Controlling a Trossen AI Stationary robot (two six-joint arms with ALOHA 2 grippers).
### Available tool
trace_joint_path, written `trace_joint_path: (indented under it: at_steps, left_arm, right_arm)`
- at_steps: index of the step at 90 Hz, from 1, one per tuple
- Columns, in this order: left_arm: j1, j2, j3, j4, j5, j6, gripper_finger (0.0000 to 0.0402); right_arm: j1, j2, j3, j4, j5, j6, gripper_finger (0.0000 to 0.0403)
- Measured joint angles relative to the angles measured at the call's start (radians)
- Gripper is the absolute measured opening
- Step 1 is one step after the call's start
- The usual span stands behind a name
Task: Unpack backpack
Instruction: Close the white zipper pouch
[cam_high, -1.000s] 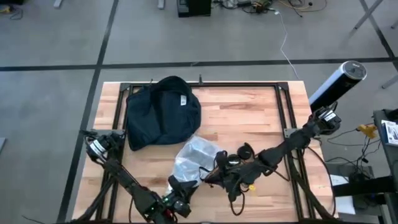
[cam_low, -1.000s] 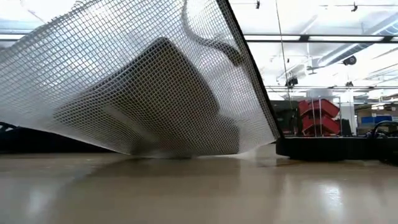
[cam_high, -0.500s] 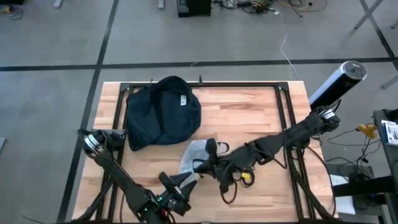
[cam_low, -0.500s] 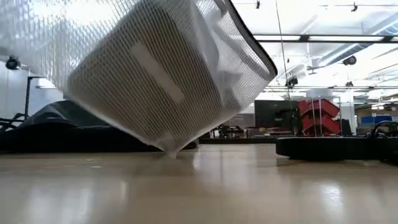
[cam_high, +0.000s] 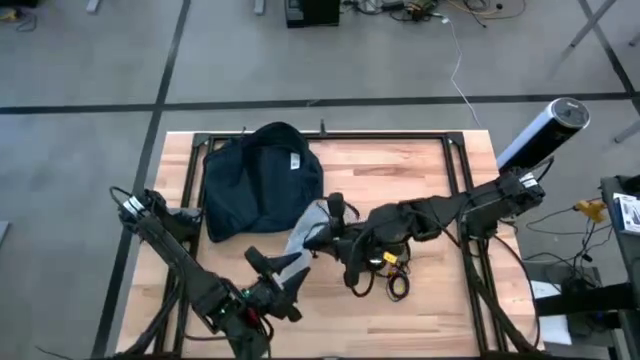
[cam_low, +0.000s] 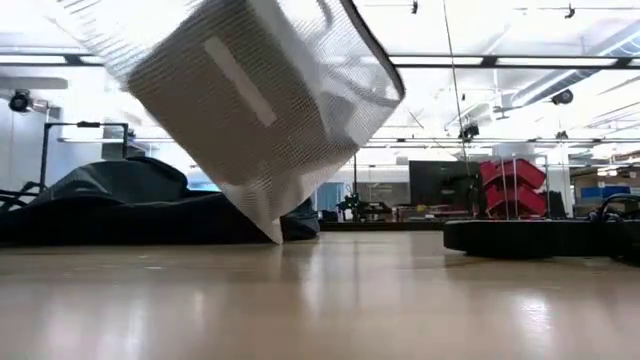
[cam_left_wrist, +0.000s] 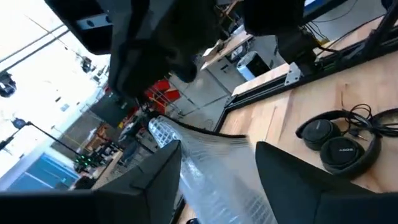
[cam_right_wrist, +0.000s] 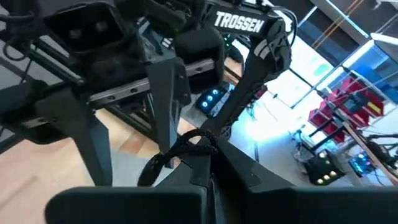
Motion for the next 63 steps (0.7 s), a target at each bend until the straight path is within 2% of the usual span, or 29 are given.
trace_joint_path:
  at_steps: [34, 50, 63]
  left_arm:
    - [0.102, -0.064, 0.0, 0.001, 0.005, -0.056, 0.0189]
    - [0.115, -0.064, 0.0, 0.011, 0.082, -0.07, 0.0186]
    - [0.108, -0.064, 0.0, 0.01, 0.089, -0.081, 0.0178]
  right_arm:
    - [-0.002, 0.025, 0.01, 0.008, -0.022, -0.013, 0.0]
    - [-0.002, 0.028, 0.029, -0.004, 0.022, -0.02, 0.0]
    - [-0.004, 0.027, 0.049, 0.002, 0.031, -0.019, 0.0]
